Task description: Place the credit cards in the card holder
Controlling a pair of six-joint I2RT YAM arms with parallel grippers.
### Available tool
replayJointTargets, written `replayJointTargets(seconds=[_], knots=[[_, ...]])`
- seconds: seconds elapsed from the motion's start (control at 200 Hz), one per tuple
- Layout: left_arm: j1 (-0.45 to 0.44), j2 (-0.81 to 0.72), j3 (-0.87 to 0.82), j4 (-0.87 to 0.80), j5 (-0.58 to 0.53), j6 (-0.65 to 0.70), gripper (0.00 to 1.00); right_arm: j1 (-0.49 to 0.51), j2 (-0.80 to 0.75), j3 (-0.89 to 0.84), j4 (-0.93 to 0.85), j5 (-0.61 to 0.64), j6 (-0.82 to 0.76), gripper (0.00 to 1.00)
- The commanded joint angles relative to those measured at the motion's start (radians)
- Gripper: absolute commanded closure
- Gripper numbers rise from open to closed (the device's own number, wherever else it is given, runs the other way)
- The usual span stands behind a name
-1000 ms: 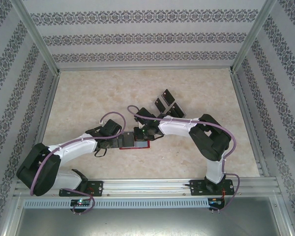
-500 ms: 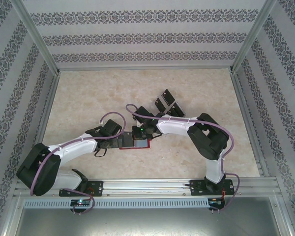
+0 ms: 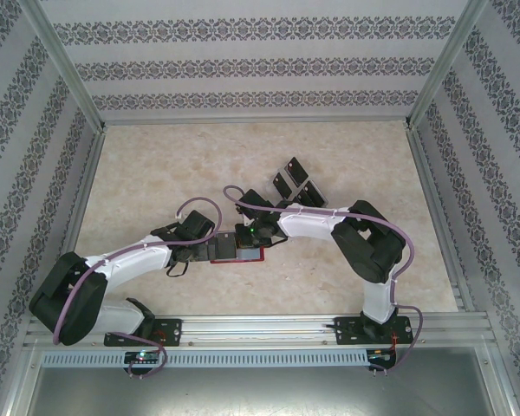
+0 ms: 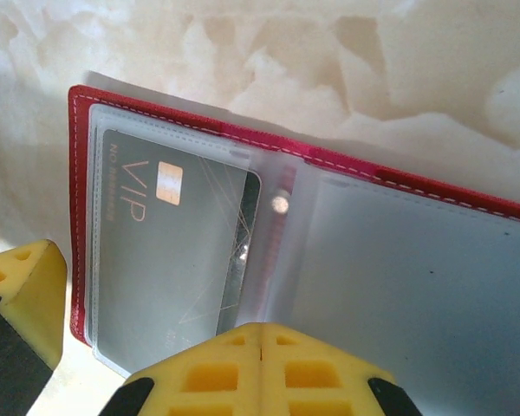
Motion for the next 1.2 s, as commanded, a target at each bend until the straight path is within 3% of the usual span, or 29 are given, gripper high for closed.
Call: replayJointTargets(seconds=[0.0, 0.345, 0.695, 0.879, 1.194], knots=[[0.009, 0.008, 0.002, -0.005, 0.001, -0.005, 0.0, 0.011, 0.019, 0.013, -0.008, 0.004, -0.013, 1.0], [0.009, 0.012, -0.003, 0.006, 0.01, -0.008, 0.0, 0.04, 0.057, 0.067, -0.016, -0.004, -0.011, 1.0], [0.008, 0.011, -0.009, 0.016, 0.019, -0.012, 0.0, 0.033, 0.0, 0.046, -0.029, 0.018, -0.014, 1.0], [0.009, 0.01, 0.003, 0.005, 0.019, -0.003, 0.0, 0.019, -0.084, 0.004, -0.052, 0.063, -0.027, 0.77], [0.008, -0.008, 0.03, -0.016, 0.016, 0.006, 0.0, 0.004, -0.237, -0.075, -0.137, 0.198, -0.067, 0.55]])
